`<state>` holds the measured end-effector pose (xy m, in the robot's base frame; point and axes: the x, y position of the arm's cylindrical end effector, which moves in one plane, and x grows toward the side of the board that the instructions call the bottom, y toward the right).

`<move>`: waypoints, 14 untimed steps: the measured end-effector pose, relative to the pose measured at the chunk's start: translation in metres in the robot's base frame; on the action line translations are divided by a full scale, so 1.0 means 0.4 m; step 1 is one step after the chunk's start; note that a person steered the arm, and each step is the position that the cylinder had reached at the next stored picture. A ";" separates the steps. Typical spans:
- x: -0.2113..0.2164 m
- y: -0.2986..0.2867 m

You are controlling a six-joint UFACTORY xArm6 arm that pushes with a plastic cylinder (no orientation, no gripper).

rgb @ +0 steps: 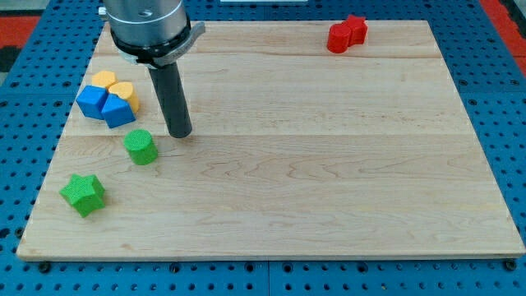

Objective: Move red star closer to the green circle

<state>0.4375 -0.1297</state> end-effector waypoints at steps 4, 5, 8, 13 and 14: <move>-0.056 0.223; -0.162 0.519; -0.614 0.920; -0.425 0.384; -0.309 0.275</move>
<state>0.3137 -0.0197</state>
